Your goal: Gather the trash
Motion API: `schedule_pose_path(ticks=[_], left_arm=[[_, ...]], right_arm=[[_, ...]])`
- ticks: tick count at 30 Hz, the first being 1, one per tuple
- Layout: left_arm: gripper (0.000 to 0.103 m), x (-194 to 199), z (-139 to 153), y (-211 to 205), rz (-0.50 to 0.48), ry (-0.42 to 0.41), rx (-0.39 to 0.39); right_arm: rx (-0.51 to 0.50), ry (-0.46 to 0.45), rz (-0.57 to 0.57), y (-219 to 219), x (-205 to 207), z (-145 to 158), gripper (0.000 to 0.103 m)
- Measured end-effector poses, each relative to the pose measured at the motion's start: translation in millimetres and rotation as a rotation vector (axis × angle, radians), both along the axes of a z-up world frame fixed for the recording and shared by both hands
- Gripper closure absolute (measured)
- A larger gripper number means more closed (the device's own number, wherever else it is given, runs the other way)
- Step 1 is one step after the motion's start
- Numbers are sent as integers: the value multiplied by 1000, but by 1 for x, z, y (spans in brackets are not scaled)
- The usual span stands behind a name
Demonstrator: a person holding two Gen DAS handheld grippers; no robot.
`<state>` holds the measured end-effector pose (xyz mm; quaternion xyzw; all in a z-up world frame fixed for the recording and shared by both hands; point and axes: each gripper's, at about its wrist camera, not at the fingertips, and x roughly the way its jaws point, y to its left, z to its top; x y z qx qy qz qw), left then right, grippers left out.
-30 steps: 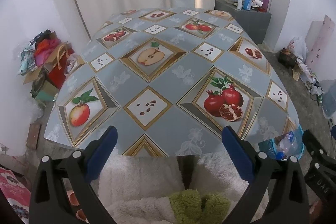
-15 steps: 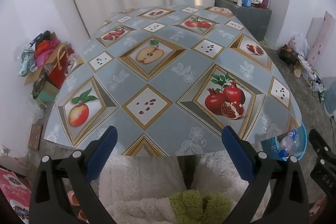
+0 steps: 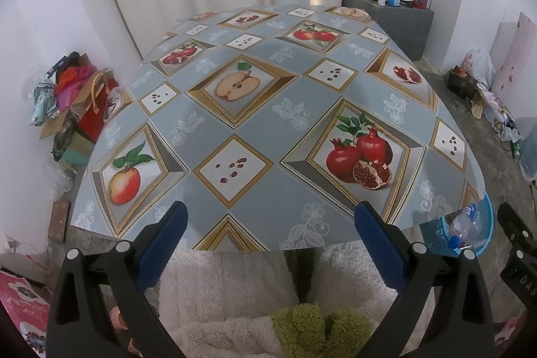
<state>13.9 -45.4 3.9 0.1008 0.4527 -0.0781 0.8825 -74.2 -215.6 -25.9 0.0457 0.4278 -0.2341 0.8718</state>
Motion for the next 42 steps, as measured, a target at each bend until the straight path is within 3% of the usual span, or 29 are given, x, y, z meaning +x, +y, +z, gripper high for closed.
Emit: schedule_pose_path(ticks=[42], left_arm=[[6, 0, 1, 1, 0, -1, 4]], right_arm=[[-2, -4, 14, 7, 4, 4, 8]])
